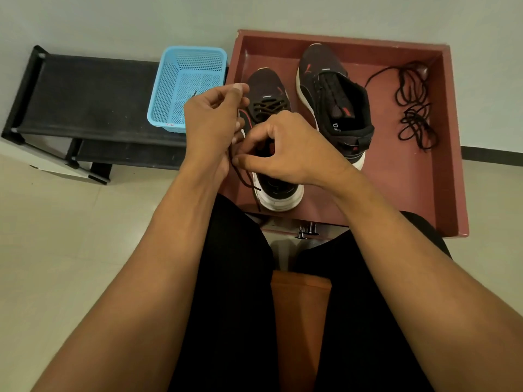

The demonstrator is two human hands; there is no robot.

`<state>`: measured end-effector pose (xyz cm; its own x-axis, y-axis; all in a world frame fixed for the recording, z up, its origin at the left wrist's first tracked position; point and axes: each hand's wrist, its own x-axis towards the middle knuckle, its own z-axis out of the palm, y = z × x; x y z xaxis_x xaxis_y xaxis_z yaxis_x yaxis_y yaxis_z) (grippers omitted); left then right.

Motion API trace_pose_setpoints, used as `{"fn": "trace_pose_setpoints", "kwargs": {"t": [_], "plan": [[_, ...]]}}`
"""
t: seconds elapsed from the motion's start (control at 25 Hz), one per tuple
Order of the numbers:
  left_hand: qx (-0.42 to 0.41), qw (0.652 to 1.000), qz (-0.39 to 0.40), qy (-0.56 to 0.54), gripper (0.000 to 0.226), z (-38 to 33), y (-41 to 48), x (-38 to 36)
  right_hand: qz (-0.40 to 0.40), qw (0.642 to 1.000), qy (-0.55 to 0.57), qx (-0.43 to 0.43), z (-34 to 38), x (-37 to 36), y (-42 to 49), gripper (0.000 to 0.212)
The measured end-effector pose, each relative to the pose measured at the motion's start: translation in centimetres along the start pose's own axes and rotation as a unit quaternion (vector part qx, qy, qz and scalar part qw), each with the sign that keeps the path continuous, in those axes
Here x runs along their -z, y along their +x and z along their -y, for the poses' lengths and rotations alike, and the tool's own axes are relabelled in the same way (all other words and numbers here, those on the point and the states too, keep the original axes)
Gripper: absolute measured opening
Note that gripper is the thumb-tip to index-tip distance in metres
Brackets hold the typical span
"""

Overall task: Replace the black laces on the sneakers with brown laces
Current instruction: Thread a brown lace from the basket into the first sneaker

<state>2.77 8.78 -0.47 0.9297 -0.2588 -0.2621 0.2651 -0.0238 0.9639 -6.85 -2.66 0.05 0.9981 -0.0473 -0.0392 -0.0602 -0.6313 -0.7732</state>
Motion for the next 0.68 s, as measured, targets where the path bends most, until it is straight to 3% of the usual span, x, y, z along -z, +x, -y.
{"fn": "trace_pose_setpoints", "kwargs": {"t": [0.12, 0.24, 0.36, 0.52, 0.68], "plan": [[0.003, 1.000, -0.011, -0.021, 0.018, 0.2, 0.2, -0.1, -0.006, 1.000, 0.014, -0.004, -0.2, 0.3, 0.1, 0.016], [0.013, 0.999, -0.020, -0.044, 0.019, 0.2, 0.3, -0.2, 0.032, 0.998, -0.051, 0.002, -0.3, -0.2, 0.3, 0.022], [0.015, 0.999, -0.024, -0.041, 0.018, 0.4, 0.5, -0.2, 0.040, 0.998, -0.040, 0.014, -0.4, -0.1, 0.3, 0.015], [-0.002, 0.998, -0.057, 0.012, 0.006, 0.7, 1.0, 0.6, -0.016, 0.995, 0.101, 0.020, -1.3, 2.2, -0.4, 0.013], [-0.080, 0.980, -0.066, 0.167, 0.006, 1.5, 1.6, 1.6, -0.124, 0.980, 0.158, 0.000, -2.9, 3.5, -0.1, 0.017]]}}
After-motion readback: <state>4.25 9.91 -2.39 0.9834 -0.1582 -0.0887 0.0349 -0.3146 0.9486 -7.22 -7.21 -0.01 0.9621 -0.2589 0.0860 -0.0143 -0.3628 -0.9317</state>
